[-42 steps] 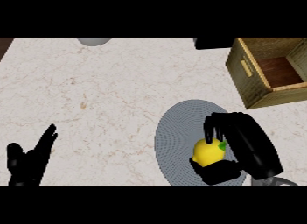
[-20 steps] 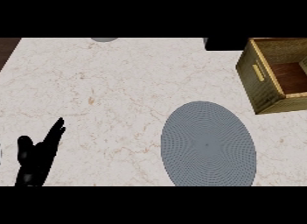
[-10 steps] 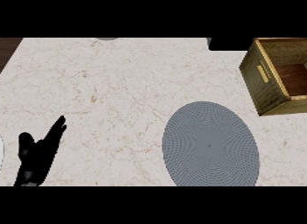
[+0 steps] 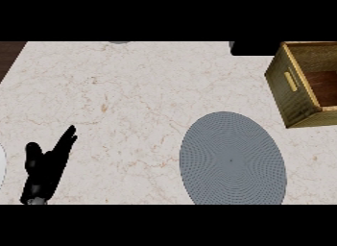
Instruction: Pick the lemon from the placemat and place it in the basket
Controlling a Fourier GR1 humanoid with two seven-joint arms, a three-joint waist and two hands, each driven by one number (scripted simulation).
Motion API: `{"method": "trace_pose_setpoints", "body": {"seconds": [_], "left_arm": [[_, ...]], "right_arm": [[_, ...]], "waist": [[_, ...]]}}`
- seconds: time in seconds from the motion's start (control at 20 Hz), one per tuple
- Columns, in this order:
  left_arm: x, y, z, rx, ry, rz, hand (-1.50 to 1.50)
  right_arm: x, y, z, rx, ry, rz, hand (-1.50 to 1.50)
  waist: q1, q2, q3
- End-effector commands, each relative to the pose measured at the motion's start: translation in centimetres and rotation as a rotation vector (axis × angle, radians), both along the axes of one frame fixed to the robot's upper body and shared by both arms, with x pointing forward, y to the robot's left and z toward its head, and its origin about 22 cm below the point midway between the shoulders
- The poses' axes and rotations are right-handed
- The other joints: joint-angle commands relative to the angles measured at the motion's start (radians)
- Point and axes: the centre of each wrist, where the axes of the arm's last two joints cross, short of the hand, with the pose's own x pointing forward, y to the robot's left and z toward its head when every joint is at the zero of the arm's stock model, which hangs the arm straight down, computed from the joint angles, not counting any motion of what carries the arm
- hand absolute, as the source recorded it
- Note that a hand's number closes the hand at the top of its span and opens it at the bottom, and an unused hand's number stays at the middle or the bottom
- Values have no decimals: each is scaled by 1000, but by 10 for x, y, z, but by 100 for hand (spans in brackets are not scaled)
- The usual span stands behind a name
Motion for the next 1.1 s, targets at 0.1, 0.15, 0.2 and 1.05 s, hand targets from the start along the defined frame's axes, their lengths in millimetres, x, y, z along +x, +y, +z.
{"method": "trace_pose_setpoints", "body": {"seconds": [0.1, 0.15, 0.2, 1.05], "left_arm": [[-10, 0, -23, -24, 136, 22, 0], [-28, 10, -35, -15, 132, 21, 0], [-10, 3, -20, -33, 120, 0, 0], [-4, 17, -15, -9, 122, 23, 0]], "right_arm": [[18, -26, -48, 115, 3, 8, 150], [20, -26, -36, 105, 8, -1, 150], [36, -10, -54, 91, 14, 9, 150], [16, -97, -67, -199, 52, -117, -150]], "waist": [[-8, 8, -11], [-2, 7, -12], [3, 10, -11], [-1, 9, -11]]}}
